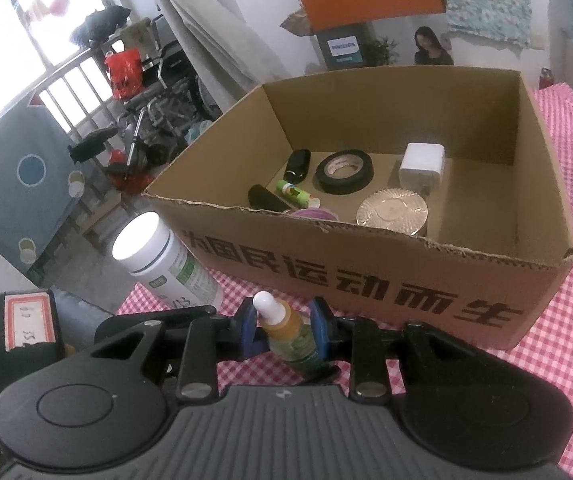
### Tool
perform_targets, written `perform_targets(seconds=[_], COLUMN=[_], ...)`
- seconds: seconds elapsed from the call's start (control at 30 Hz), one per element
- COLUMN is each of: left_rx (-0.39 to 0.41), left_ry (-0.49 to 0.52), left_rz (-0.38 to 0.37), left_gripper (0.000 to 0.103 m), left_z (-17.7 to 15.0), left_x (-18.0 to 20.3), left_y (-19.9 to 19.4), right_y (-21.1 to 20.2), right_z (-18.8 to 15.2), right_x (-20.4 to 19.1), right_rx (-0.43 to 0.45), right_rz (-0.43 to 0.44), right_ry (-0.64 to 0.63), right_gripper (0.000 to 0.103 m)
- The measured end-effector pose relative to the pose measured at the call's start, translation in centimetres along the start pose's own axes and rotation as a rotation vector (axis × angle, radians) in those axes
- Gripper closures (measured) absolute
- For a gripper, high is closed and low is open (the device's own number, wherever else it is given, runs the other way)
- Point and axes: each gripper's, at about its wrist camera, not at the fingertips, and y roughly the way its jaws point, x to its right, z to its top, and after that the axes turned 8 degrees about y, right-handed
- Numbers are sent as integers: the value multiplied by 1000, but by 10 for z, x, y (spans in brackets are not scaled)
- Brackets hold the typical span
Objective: Organize rigid objects
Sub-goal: 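Grasp the green dropper bottle with the right gripper and lift it, then carry the dropper bottle into the box and open the right gripper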
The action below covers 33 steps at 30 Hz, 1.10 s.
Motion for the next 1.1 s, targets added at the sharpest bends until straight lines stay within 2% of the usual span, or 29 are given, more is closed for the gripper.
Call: perform_targets(seconds=[0.33, 0.6, 0.9, 1.1], left_rx=[-1, 35, 136, 171], left_ry=[12, -10, -53, -105], left_rz=[4, 12, 33, 27], left_gripper=[70, 72, 72, 72], left_z=[5, 13, 51, 90], left_x=[7, 12, 6, -8], left_y=[5, -18, -74, -82], right_y=[-4, -25, -77, -102], right_z=[-1, -2, 20, 56], right_x=[4, -2, -21, -27], right_rx=[10, 47, 154, 214], right_rz=[19, 46, 137, 184], right_ry=[4, -10, -76, -123], right_gripper=[74, 78, 79, 79])
